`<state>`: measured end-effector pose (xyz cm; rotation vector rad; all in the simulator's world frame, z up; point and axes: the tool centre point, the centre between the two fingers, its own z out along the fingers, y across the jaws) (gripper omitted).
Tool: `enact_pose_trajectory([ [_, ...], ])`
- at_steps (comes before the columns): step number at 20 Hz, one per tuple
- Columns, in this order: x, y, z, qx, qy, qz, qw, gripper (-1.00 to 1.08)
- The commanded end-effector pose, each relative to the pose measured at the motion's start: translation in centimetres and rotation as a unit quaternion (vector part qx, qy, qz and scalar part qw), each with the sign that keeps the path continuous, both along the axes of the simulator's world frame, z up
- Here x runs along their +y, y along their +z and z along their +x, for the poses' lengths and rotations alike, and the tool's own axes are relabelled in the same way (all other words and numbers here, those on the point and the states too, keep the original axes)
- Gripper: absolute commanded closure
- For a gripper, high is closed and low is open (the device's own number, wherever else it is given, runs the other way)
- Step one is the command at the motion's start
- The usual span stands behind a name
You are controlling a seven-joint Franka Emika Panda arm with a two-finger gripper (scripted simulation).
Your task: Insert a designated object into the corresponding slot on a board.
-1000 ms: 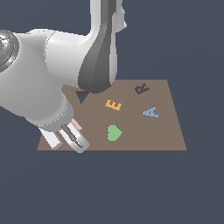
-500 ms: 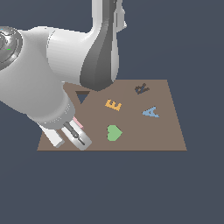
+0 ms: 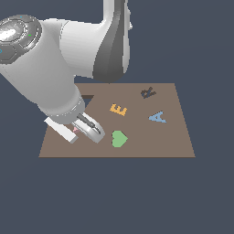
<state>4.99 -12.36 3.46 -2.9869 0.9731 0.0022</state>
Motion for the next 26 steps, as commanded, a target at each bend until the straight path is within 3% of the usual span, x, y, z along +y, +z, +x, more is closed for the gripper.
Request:
enact_pose_trajectory([
  [1, 0.4, 0.1, -1.1, 0.000, 0.032, 0.000, 0.9995, 1.08],
  [6, 1.0, 0.2, -3.8, 0.000, 0.111, 0.000, 0.9938, 1.08],
  [14, 1.1, 0.4, -7.7, 0.000, 0.223, 0.000, 0.9749, 1.08],
  [20, 0.7, 0.5, -9.6, 0.000, 0.276, 0.000, 0.9613, 1.08],
  [26, 0.3, 0.6, -10.6, 0.000, 0.304, 0.000, 0.9527, 1.08],
])
